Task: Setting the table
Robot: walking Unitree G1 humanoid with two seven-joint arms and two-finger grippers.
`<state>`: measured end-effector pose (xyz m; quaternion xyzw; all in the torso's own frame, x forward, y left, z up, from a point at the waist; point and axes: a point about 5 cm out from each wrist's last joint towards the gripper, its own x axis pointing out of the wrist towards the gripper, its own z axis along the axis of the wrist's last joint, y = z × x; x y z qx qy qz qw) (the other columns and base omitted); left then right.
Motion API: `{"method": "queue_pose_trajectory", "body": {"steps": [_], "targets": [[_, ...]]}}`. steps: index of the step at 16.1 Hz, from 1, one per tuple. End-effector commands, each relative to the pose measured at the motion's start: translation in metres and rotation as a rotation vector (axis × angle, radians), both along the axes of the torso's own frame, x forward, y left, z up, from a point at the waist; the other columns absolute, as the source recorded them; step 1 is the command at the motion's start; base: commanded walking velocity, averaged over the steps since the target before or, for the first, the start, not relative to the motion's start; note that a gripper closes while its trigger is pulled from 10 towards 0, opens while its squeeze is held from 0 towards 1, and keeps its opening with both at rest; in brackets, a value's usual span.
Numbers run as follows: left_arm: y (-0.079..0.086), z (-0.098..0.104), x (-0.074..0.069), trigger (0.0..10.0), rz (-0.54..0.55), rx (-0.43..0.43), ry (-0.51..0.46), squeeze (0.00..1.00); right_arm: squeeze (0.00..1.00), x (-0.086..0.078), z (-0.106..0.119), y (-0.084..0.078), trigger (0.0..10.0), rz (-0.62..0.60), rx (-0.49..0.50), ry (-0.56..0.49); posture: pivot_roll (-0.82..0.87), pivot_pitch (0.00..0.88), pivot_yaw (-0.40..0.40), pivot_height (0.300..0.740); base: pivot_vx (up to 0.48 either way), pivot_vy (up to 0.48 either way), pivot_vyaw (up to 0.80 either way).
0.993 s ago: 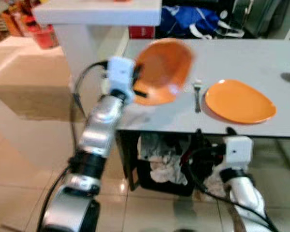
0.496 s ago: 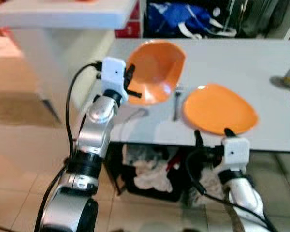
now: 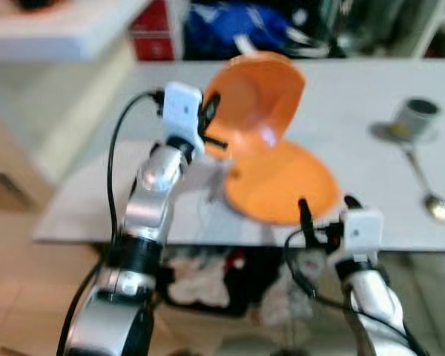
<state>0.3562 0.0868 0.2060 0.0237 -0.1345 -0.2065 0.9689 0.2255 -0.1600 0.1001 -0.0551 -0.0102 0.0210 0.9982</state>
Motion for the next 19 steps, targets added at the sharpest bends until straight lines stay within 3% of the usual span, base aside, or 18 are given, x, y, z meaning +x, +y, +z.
{"method": "queue_pose_trajectory", "body": {"steps": [1, 7, 11, 13, 14, 16, 19], "targets": [[-0.009, 0.011, -0.002, 0.0, -0.037, -0.007, -0.047, 0.0, 0.0, 0.0, 0.001, -0.005, 10.0, -0.018, -0.007, 0.002, -0.16, 0.022, 0.065, 0.727, 0.247, -0.409, 0.0], [-0.011, 0.012, -0.004, 0.0, -0.06, -0.018, -0.054, 0.0, 0.0, 0.0, 0.002, -0.004, 10.0, -0.018, -0.008, 0.002, -0.16, 0.026, 0.062, 0.727, 0.264, -0.395, 0.0], [-0.026, 0.015, -0.013, 0.0, -0.155, -0.008, -0.075, 0.0, 0.0, -0.002, 0.001, -0.005, 10.0, -0.018, -0.009, 0.008, -0.16, 0.035, 0.06, 0.727, 0.11, 0.0, 0.0], [-0.037, 0.011, -0.017, 0.0, -0.236, -0.046, 0.005, 0.0, 0.0, -0.004, 0.0, -0.005, 10.0, -0.017, -0.011, 0.011, -0.16, 0.038, 0.056, 0.727, 0.0, 0.0, 0.0], [-0.043, 0.007, -0.014, 0.0, -0.256, -0.089, 0.094, 0.0, 0.0, -0.004, 0.0, -0.005, 10.0, -0.015, -0.012, 0.013, -0.16, 0.04, 0.054, 0.727, 0.0, 0.0, 0.0], [-0.055, -0.002, -0.004, 0.0, -0.262, -0.263, 0.32, 0.0, 0.0, -0.004, -0.001, -0.005, 10.0, -0.01, -0.014, 0.017, -0.17, 0.039, 0.05, 0.727, 0.0, 0.0, 0.0], [-0.066, -0.012, 0.001, 0.0, -0.269, -0.44, 0.559, 0.0, 0.0, -0.005, -0.001, -0.005, 10.0, -0.009, -0.018, 0.019, -0.18, 0.04, 0.052, 0.727, 0.0, 0.0, 0.0]]}}
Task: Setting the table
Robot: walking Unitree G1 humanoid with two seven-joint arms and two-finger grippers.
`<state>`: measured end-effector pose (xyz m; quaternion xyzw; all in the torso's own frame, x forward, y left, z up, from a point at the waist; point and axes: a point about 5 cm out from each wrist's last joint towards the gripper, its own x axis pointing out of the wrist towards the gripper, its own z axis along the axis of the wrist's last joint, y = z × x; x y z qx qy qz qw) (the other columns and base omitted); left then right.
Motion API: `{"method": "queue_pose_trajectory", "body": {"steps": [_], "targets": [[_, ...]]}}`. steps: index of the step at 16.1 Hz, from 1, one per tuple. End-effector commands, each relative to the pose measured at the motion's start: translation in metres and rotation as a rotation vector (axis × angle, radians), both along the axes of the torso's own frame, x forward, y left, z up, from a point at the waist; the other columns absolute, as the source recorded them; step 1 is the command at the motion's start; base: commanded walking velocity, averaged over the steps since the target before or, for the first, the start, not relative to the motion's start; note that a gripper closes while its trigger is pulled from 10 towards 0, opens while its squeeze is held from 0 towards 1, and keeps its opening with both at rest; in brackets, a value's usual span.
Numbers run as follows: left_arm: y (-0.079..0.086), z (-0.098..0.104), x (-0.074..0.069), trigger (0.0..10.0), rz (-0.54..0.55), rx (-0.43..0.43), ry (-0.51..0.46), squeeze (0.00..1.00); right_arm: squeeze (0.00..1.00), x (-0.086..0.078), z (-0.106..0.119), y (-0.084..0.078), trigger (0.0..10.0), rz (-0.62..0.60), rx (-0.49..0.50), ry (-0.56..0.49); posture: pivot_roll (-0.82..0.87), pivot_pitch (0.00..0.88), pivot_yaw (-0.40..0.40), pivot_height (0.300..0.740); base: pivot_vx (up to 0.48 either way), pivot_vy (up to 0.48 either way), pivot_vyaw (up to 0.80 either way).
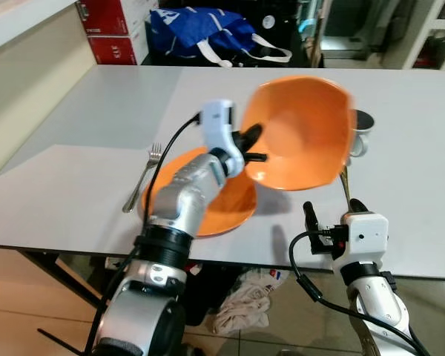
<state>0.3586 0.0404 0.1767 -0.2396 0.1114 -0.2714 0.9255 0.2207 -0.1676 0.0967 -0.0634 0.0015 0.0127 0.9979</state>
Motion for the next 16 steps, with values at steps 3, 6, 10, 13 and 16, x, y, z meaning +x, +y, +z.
{"method": "queue_pose_trajectory", "body": {"steps": [3, 6, 10, 13, 16], "targets": [[-0.026, 0.017, -0.003, 0.0, -0.048, -0.106, 0.145, 0.0, 0.0, -0.002, 0.003, 0.0, 10.0, 0.006, -0.009, 0.002, -0.19, 0.043, 0.05, 0.727, 0.0, 0.0, 0.0], [-0.028, 0.026, -0.005, 0.0, -0.069, -0.103, 0.232, 0.0, 0.0, -0.001, 0.002, -0.001, 10.0, 0.008, -0.012, 0.007, -0.18, 0.041, 0.049, 0.727, 0.0, 0.0, 0.0], [-0.037, 0.032, -0.009, 0.0, -0.12, -0.119, 0.263, 0.0, 0.0, 0.0, 0.001, 0.001, 10.0, 0.011, -0.008, 0.006, -0.18, 0.038, 0.056, 0.727, 0.0, 0.0, 0.0], [-0.047, 0.023, -0.013, 0.0, -0.191, -0.046, 0.298, 0.0, 0.0, 0.001, 0.001, 0.002, 10.0, 0.011, -0.006, 0.005, -0.18, 0.039, 0.058, 0.727, 0.0, 0.0, 0.0], [-0.058, 0.014, -0.013, 0.0, -0.23, 0.036, 0.301, 0.0, 0.0, -0.001, 0.002, 0.005, 10.0, 0.013, -0.004, 0.002, -0.19, 0.045, 0.067, 0.727, 0.0, 0.0, 0.0]]}}
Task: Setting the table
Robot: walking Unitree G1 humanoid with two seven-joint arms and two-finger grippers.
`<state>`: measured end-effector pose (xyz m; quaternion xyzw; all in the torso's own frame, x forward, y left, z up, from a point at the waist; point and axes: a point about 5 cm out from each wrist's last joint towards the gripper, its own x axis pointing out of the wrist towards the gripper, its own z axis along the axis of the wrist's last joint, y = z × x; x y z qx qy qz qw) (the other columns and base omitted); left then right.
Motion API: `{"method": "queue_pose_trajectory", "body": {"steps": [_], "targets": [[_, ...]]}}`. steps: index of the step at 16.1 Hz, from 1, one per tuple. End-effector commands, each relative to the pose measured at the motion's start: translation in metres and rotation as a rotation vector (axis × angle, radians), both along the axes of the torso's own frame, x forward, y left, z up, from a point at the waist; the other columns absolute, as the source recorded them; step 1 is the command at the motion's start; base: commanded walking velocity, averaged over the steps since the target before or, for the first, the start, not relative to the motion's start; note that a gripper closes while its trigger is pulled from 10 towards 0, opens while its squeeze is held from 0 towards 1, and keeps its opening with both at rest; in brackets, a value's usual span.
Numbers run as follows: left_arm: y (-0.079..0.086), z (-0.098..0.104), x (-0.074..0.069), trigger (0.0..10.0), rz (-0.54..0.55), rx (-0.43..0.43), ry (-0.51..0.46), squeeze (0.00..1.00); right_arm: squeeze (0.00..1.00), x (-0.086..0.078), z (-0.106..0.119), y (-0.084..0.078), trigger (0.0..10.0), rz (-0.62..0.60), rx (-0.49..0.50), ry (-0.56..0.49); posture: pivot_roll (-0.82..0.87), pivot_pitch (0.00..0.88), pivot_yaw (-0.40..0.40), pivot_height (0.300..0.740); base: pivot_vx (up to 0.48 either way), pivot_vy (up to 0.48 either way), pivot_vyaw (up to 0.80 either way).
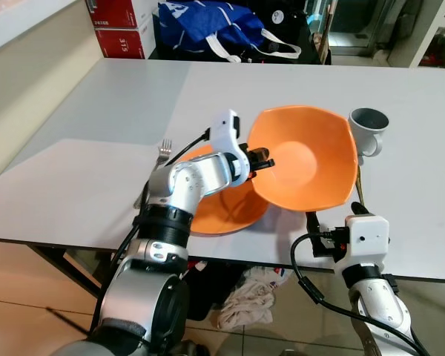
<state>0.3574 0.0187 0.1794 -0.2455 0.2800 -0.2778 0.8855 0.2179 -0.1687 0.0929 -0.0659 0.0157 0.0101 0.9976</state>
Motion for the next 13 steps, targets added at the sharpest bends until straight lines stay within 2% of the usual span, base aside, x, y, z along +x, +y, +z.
{"method": "queue_pose_trajectory", "body": {"steps": [1, 3, 5, 7, 9, 13], "targets": [[-0.04, 0.013, -0.009, 0.0, -0.12, -0.022, -0.032, 0.0, 0.0, 0.001, 0.008, 0.007, 10.0, 0.019, 0.003, -0.03, -0.2, 0.05, 0.075, 0.727, 0.0, 0.0, 0.0], [-0.044, 0.013, -0.007, 0.0, -0.128, -0.003, -0.04, 0.0, 0.0, -0.005, 0.015, 0.009, 10.0, 0.038, 0.011, -0.04, -0.21, 0.06, 0.077, 0.727, 0.0, 0.0, 0.0], [-0.051, 0.011, -0.006, 0.0, -0.146, 0.007, -0.033, 0.0, 0.0, -0.015, 0.024, 0.003, 10.0, 0.047, -0.002, -0.041, -0.24, 0.072, 0.082, 0.727, 0.0, 0.0, 0.0], [-0.06, 0.009, -0.008, 0.0, -0.183, 0.013, -0.016, 0.0, 0.0, -0.022, 0.023, -0.006, 10.0, 0.022, -0.021, -0.022, -0.27, 0.076, 0.092, 0.727, 0.0, 0.0, 0.0], [-0.065, 0.006, -0.009, 0.0, -0.191, 0.019, 0.002, 0.0, 0.0, -0.026, 0.023, -0.006, 10.0, 0.016, -0.019, -0.012, -0.28, 0.077, 0.096, 0.727, 0.0, 0.0, 0.0], [-0.06, -0.002, -0.004, 0.0, -0.133, 0.045, 0.021, 0.0, 0.0, -0.031, 0.022, -0.004, 10.0, 0.011, -0.01, 0.007, -0.28, 0.08, 0.095, 0.727, 0.0, 0.0, 0.0]]}}
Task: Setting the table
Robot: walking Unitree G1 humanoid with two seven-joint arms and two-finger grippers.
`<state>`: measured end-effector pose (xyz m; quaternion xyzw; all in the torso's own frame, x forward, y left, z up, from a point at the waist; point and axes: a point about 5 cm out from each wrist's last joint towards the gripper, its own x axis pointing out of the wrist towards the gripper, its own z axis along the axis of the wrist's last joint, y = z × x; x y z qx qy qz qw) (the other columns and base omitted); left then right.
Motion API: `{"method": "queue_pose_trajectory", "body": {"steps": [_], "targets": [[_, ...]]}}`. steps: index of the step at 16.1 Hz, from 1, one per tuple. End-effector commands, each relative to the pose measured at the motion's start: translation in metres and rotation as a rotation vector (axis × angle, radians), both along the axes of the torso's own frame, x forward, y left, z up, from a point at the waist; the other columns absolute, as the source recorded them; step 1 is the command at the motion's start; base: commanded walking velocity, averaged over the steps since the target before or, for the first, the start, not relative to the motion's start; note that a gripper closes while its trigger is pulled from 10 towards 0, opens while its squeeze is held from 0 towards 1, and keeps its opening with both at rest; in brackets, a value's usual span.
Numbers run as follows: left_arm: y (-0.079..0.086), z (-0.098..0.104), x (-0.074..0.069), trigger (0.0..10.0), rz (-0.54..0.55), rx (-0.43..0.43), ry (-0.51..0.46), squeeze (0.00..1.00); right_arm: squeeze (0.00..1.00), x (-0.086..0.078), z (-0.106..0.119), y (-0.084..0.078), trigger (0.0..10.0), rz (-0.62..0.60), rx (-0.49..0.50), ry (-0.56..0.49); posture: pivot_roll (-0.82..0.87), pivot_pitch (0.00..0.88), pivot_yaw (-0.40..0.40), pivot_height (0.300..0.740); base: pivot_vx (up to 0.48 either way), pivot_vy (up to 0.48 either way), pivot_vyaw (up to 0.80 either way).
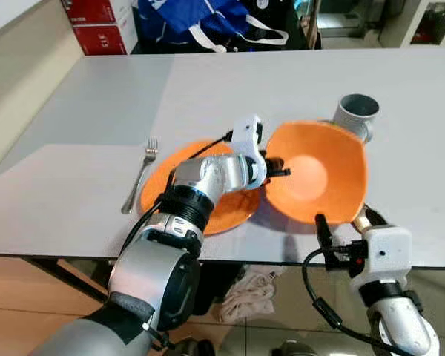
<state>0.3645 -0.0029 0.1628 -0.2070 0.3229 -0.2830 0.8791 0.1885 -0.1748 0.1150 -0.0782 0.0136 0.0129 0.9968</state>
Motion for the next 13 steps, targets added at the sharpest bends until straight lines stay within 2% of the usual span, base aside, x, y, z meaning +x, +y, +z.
{"method": "queue_pose_trajectory", "body": {"steps": [1, 12, 13], "targets": [[-0.034, 0.013, -0.008, 0.0, -0.05, -0.031, -0.03, 0.0, 0.0, -0.001, -0.001, 0.003, 10.0, 0.006, 0.016, 0.014, -0.28, 0.079, 0.093, 0.727, 0.0, 0.0, 0.0], [-0.012, -0.002, 0.004, 0.0, 0.092, 0.044, -0.023, 0.0, 0.0, -0.002, -0.005, 0.003, 10.0, 0.021, 0.017, 0.042, -0.28, 0.07, 0.078, 0.727, 0.0, 0.0, 0.0], [-0.012, -0.002, 0.005, 9.0, 0.098, 0.052, -0.027, 0.0, 0.0, -0.001, -0.005, 0.003, 10.0, 0.023, 0.015, 0.042, -0.28, 0.07, 0.078, 0.727, 0.0, 0.0, 0.0]]}}
